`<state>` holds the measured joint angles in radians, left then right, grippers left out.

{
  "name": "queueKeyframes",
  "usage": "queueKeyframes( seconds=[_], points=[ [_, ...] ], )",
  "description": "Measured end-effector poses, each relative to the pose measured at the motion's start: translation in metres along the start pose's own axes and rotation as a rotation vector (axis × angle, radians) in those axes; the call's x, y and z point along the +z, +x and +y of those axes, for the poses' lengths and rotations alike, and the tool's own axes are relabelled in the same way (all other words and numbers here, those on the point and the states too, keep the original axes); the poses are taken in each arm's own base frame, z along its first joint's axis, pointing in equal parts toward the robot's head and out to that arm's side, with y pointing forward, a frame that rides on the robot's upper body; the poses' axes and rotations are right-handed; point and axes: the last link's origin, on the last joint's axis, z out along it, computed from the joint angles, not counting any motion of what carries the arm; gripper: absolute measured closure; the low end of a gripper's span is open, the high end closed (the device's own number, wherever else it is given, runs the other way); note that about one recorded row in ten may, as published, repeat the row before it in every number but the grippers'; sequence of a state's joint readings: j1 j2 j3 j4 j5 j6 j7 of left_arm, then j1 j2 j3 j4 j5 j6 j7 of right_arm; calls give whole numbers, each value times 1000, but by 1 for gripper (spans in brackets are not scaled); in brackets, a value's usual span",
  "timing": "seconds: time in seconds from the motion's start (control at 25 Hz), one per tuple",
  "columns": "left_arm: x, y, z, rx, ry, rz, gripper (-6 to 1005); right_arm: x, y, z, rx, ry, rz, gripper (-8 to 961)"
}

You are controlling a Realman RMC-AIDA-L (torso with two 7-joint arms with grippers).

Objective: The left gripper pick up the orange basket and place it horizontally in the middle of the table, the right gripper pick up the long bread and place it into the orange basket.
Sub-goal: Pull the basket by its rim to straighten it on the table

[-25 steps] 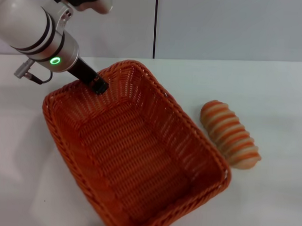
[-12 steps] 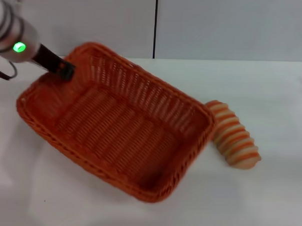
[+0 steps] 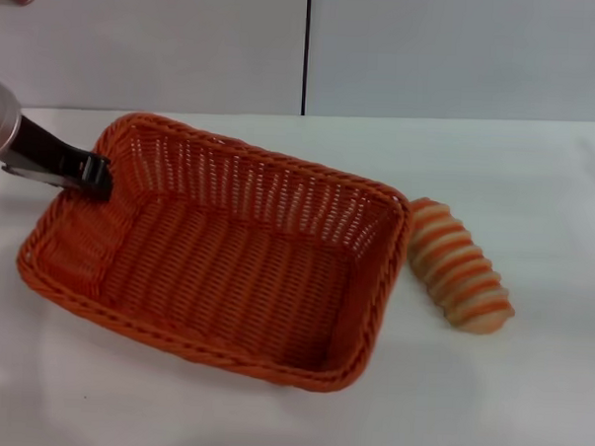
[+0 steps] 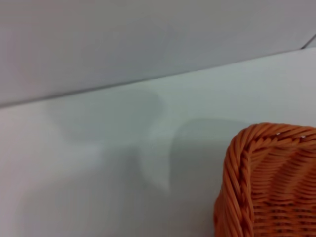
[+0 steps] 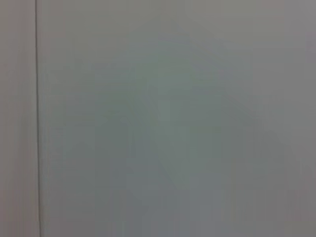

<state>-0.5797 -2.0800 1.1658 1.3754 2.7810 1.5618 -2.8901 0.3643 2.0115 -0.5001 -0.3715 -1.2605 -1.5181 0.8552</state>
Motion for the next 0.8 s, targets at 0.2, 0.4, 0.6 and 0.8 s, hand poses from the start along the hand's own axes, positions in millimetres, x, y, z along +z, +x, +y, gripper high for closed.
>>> queueKeyframes(
  seconds=[0.2, 0.4, 0.6, 0.8],
  points=[
    [-1, -19, -6, -103, -118, 32, 822, 8, 6, 11, 13, -28, 6, 217],
    [2, -33, -9, -147, -162, 31, 824, 15, 9, 17, 20, -52, 13, 216],
    [4, -44, -13, -173, -176, 20, 826, 21, 10, 23, 26, -71, 11, 216],
    [3, -52, -10, -189, -224, 35, 837, 26, 10, 25, 25, -87, 8, 216]
  ],
)
